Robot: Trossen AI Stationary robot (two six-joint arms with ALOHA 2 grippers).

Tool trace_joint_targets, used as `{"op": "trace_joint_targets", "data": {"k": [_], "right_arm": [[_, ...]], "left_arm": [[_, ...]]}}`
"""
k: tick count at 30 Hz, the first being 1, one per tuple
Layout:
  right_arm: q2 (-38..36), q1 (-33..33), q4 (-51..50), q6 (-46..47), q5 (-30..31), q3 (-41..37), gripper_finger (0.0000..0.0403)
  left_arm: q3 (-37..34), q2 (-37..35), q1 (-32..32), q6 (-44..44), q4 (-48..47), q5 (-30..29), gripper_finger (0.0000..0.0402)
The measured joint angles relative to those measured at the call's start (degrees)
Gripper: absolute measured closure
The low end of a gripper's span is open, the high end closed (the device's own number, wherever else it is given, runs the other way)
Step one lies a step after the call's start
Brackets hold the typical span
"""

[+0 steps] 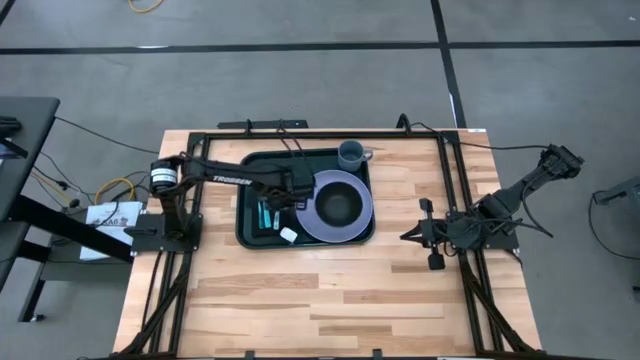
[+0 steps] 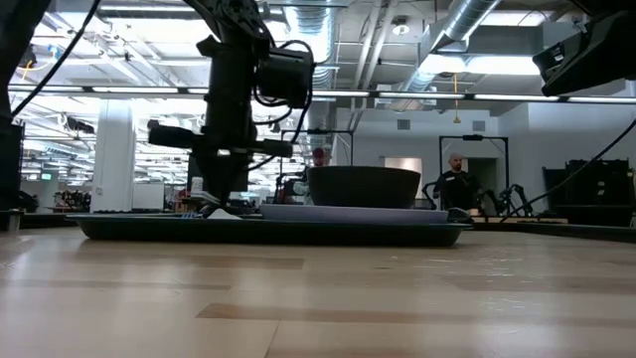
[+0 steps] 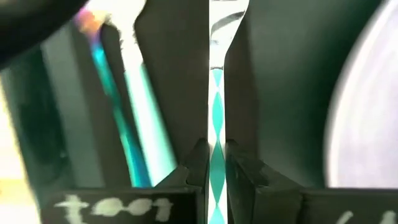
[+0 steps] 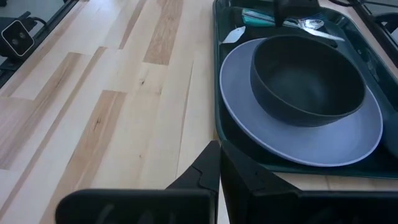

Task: Set up tray
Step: Put the white knife on top of the black napkin to the right of the light blue spoon on the black serving tray, then return to Home Position

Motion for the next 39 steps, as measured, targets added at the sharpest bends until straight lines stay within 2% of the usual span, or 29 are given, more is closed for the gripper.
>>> {"op": "trace_joint_targets", "data": {"k": [5, 11, 26, 34, 39], "right_arm": [[0.00, 0.00, 0.00, 0.00, 0.00, 0.00, 0.0398], [0.00, 0.00, 0.00, 0.00, 0.00, 0.00, 0.0398], [0.00, 0.00, 0.01, 0.02, 0.02, 0.00, 0.0398], [0.00, 0.00, 0.02, 0.02, 0.02, 0.00, 0.0398], [0.00, 0.00, 0.02, 0.00, 0.02, 0.00, 0.0398]], "left_arm": [[0.00, -0.02, -2.85, -5.88, -2.38, -0.90, 0.0389], [-0.02, -0.02, -2.90, -9.52, -1.82, -1.91, 0.0389], [-0.07, -0.02, 0.26, -8.48, -1.69, -3.07, 0.0387], [-0.07, -0.02, 0.53, -7.75, -1.71, -3.30, 0.0355], [-0.07, -0.02, 0.49, -7.65, -1.71, -3.26, 0.0351]]}}
